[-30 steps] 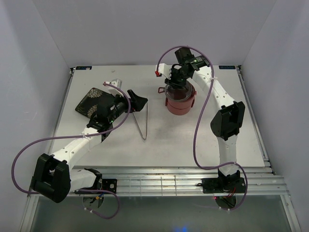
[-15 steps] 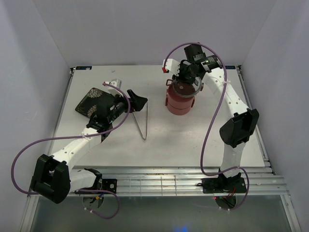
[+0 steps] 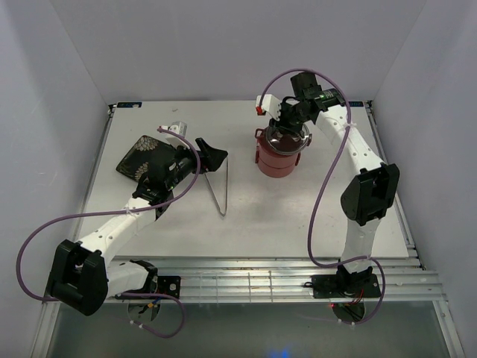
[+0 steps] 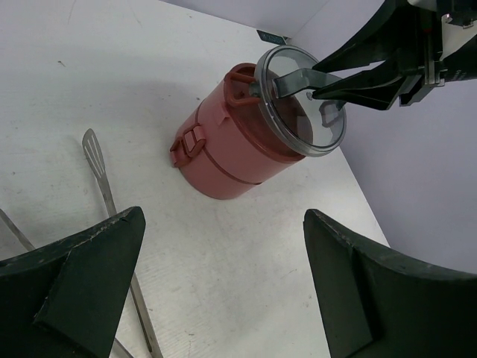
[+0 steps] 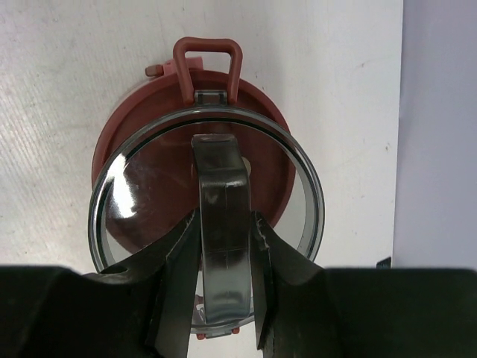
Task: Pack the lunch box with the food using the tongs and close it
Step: Place the box lid in the packing box.
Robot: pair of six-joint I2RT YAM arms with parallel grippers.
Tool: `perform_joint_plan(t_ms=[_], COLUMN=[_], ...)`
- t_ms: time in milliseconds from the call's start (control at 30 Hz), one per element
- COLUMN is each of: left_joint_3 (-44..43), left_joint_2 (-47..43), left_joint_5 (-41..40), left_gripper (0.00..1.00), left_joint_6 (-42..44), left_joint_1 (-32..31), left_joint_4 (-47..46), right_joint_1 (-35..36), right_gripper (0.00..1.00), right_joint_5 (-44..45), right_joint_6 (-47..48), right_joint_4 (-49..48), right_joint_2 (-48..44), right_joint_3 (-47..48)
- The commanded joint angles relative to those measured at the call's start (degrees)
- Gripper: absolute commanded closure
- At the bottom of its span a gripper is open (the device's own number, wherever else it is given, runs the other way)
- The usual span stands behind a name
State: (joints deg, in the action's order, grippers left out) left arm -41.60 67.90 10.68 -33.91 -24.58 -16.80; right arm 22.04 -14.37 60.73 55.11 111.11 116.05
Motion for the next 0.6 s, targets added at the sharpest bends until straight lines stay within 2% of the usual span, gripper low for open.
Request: perform_joint_plan(t_ms=[0, 267, 567], left_joint_3=[-0.49, -1.29, -1.64], left_joint_2=[-1.02, 2.15, 4.87], left_joint_5=[0.13, 0.22, 0.57], left_gripper=[0.02, 0.02, 0.02], left_joint_6=[-0.19, -0.28, -0.89], left_joint_1=[0.06, 0.06, 0.06], left_joint_4=[-1.04, -1.48, -2.8], right_joint_1=[-0.42, -0.77, -0.95], right_gripper=[0.92, 0.91, 0.76], right_joint_5=[-4.08, -5.41, -5.32], right_joint_6=[1.5, 2.81, 2.64], right_joint_4=[-3.96, -3.96, -7.04], right_joint_2=[1.12, 2.71, 3.67], right_joint_3=[-0.21, -1.79, -3.99])
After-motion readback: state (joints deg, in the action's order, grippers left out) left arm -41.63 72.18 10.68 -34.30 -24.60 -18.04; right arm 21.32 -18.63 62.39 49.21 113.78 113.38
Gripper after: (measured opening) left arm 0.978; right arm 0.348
